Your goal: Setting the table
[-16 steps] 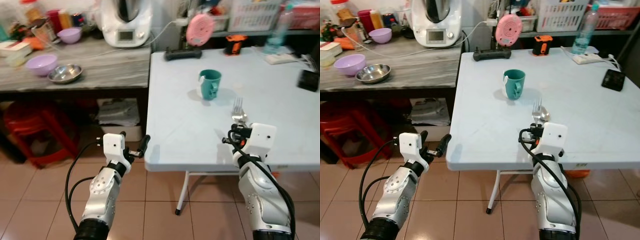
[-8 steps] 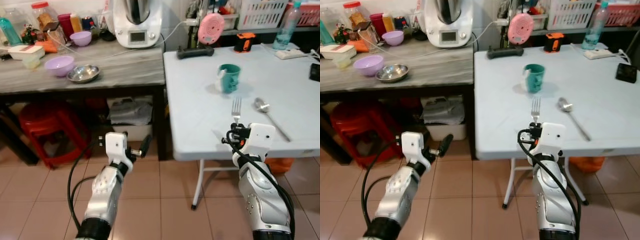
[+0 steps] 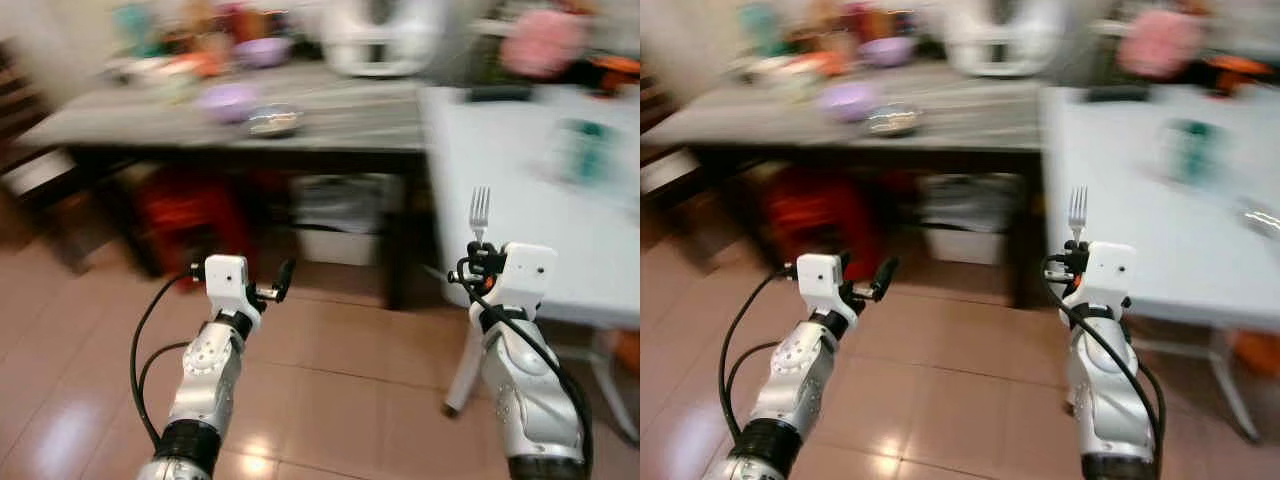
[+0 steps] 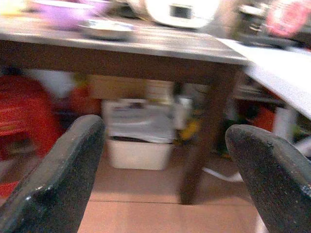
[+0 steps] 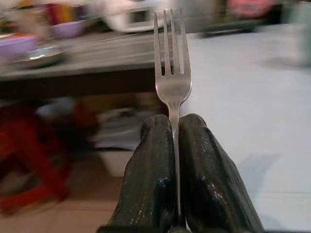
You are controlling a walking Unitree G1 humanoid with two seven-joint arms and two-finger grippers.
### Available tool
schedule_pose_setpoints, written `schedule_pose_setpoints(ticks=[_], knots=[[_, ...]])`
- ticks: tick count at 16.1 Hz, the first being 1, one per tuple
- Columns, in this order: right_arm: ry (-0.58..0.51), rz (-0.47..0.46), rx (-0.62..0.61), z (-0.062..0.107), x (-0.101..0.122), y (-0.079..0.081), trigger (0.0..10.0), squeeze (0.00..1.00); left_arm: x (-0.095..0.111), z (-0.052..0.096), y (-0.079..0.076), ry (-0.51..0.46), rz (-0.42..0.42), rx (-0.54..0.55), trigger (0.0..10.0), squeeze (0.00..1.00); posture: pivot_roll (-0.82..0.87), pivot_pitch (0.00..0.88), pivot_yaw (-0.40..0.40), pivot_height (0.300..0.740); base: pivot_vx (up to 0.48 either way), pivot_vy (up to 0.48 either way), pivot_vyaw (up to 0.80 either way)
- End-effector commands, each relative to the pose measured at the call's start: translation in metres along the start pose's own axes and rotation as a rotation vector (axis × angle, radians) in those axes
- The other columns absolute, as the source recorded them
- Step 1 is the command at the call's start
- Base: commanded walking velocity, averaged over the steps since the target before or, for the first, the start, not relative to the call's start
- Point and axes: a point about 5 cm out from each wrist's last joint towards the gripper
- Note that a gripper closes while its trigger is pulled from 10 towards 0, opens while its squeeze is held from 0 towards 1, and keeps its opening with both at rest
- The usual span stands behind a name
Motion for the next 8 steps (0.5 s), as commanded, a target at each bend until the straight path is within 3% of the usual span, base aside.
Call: schedule_pose_setpoints(ticks=[1, 4, 7, 8], knots=[[-0.02, -0.007, 0.019, -0.0002, 0.0043, 0.0074, 10.0, 0.0, 0.0013, 0.0034, 0.009, -0.004, -0.008, 0.033, 10.0, 0.0, -0.13, 0.0, 0.085, 0.74, 0.0, 0.356, 0.74], [-0.019, -0.004, 0.013, -0.0004, 0.0038, 0.0061, 10.0, 0.0, -0.0001, 0.0031, 0.0075, -0.002, -0.007, 0.029, 10.0, 0.0, -0.13, 0.0, 0.087, 0.74, 0.0, 0.356, 0.58], [-0.02, -0.009, 0.006, -0.0003, 0.0038, 0.0066, 10.0, 0.0, 0.0, 0.0023, 0.0071, -0.003, -0.005, 0.024, 10.0, 0.0, -0.13, 0.0, 0.088, 0.74, 0.0, 0.359, 0.0], [-0.02, -0.013, 0.005, -0.0002, 0.0036, 0.0067, 10.0, 0.0, 0.0006, 0.0022, 0.0065, -0.009, -0.009, 0.02, 10.0, 0.0, -0.13, 0.0, 0.088, 0.74, 0.0, 0.0, 0.0]])
Point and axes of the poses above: a point about 5 cm out from each wrist's last joint towards the gripper, its own z axis pointing back from the gripper into the wrist, its own x axis along the axis of the wrist's last joint, y = z × x, and after that the axes turned 15 degrees about z, right-handed
